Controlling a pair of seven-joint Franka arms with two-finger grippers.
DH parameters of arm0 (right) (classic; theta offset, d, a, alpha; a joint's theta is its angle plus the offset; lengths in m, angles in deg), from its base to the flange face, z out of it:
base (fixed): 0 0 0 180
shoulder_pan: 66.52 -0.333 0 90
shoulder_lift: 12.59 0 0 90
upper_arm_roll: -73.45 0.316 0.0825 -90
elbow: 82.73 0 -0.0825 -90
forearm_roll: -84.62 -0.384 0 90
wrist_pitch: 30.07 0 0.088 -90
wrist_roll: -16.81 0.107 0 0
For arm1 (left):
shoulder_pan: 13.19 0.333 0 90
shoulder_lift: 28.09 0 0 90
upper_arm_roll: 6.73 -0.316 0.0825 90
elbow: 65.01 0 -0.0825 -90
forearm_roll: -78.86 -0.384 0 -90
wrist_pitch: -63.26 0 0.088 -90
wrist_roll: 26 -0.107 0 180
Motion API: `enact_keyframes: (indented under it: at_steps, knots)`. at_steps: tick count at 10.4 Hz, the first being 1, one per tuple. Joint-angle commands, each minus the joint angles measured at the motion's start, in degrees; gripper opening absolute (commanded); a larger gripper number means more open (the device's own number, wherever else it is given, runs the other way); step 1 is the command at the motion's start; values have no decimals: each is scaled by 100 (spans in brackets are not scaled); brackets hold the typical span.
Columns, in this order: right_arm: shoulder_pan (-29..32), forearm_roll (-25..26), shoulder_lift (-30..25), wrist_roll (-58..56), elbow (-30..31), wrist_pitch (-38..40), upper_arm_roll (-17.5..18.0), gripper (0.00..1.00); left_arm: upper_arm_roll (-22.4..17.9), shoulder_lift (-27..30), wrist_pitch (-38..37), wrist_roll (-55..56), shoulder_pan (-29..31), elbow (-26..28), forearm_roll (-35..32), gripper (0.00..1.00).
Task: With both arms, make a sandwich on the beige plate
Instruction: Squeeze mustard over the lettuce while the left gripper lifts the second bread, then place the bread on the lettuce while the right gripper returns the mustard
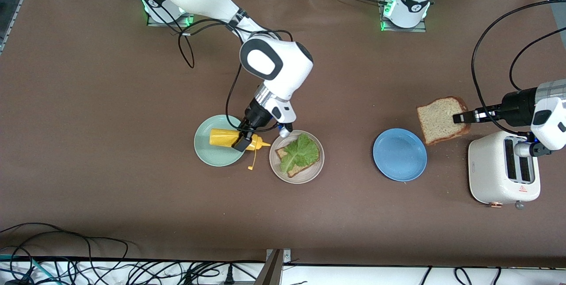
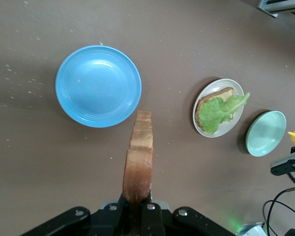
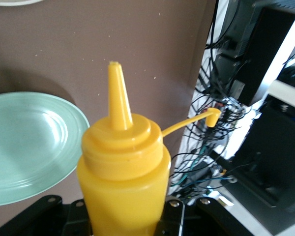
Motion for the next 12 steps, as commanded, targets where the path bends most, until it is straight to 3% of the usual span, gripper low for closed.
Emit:
enact_keyframes:
  at_steps: [1,2,3,5,7,9,12]
  knots:
    - [439,-1084,-294,-83,-35,-369,-45,0,-25,-135,26,104,-74,-21,368,0]
    - [711,-1960,-486,-144,44,-746,-167,0,-25,-240,35,261,-222,-30,526,0]
    - [774,-2656,-627,-388,184,-1072,-542,0,-33,-345,122,506,-389,-38,632,0]
    - [949,-3913,-873,-837,351,-1521,-913,0,-33,-443,858,1025,-749,23,791,0]
    - [1047,-5258,-1521,-1197,1479,-2389,-1379,0,-33,-732,1587,1657,-1249,75,948,0]
    - [1345,-6200,-1971,-1863,2343,-3199,-1469,0,-33,-908,2639,2141,-1803,381,1203,0]
    - [1889,-7939,-2350,-3293,2856,-3413,-1557,0,-33,-1180,4224,2539,-2454,734,1371,0]
